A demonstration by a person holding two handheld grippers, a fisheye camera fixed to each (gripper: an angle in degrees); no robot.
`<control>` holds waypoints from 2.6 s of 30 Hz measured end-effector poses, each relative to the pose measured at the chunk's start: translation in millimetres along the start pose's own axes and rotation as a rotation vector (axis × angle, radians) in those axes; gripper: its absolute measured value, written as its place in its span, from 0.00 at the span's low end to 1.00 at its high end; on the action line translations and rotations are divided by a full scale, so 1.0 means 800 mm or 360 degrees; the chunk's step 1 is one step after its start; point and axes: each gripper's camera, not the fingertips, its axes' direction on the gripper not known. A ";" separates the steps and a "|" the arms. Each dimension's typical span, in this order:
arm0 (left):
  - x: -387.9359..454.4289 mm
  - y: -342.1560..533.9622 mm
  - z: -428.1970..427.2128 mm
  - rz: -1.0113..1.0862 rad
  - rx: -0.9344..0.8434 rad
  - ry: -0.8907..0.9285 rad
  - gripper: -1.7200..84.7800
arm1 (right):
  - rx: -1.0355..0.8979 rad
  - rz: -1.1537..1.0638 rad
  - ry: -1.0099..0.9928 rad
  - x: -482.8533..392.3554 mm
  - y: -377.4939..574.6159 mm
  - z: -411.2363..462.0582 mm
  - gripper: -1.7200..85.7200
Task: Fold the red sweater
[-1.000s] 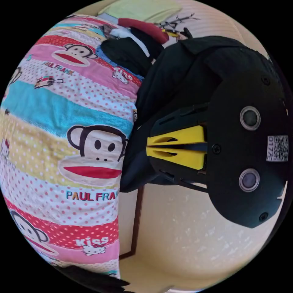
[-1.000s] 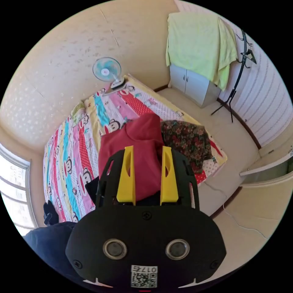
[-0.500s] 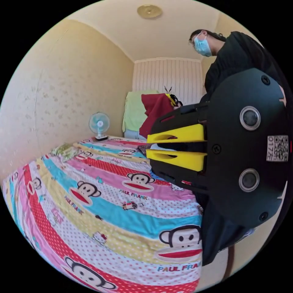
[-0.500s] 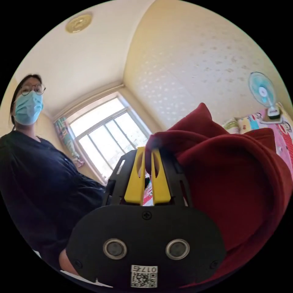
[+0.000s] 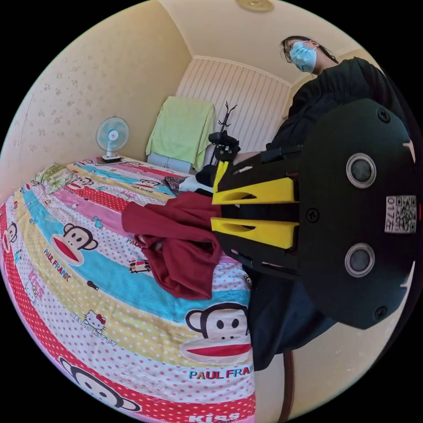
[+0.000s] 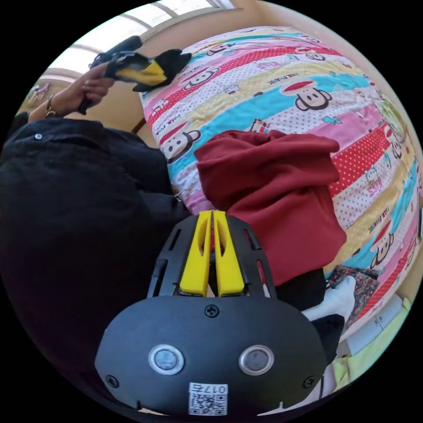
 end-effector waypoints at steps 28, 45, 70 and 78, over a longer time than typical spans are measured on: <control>0.019 -0.142 0.136 -0.0025 -0.0420 -0.0267 0.11 | -0.1141 0.0660 -0.0594 0.107 0.157 0.101 0.03; 0.005 -0.196 0.281 0.0319 -0.0892 -0.0682 0.05 | -0.0028 0.0552 0.0169 0.327 -0.153 -0.173 0.05; -0.139 -0.123 0.195 -0.0204 -0.0416 -0.0613 0.13 | -0.0405 0.0953 -0.0073 0.389 -0.217 0.002 0.10; -0.127 -0.035 0.179 -0.0175 -0.0318 -0.0477 0.06 | 0.0538 0.1047 -0.0320 0.288 -0.080 -0.089 0.06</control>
